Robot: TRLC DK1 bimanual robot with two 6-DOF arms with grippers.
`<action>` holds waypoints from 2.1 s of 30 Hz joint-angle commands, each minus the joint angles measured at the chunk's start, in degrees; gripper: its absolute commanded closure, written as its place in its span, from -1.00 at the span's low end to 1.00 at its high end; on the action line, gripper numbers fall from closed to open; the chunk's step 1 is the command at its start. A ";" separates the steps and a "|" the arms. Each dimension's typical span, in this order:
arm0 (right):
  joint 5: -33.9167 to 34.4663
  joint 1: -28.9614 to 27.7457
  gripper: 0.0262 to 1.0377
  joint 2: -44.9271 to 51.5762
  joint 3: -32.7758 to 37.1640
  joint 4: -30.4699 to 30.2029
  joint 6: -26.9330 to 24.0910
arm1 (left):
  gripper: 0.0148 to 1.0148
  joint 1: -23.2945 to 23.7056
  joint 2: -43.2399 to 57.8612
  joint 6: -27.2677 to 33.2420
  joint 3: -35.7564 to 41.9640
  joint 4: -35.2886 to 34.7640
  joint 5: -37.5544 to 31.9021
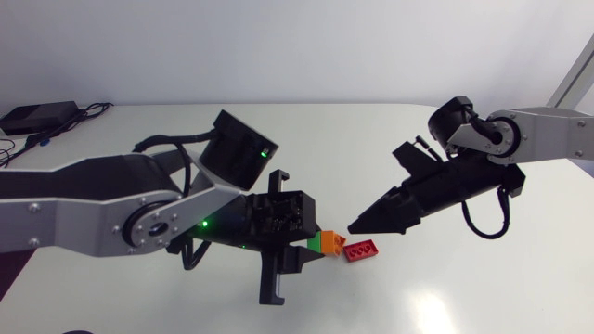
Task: Disassemble duplo
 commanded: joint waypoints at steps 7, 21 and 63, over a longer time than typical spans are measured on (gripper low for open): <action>-8.41 -2.13 -0.91 0.42 2.84 -5.91 1.76 | 0.54 -1.69 -0.95 -5.60 -6.51 14.05 -6.40; -9.03 1.12 -0.81 4.03 4.51 -3.54 3.96 | 0.54 -2.13 -1.66 -11.14 -6.24 20.90 -7.46; -6.57 4.55 0.57 -2.12 0.47 2.00 7.30 | -0.57 -1.87 -0.25 -10.79 -6.51 21.61 -10.80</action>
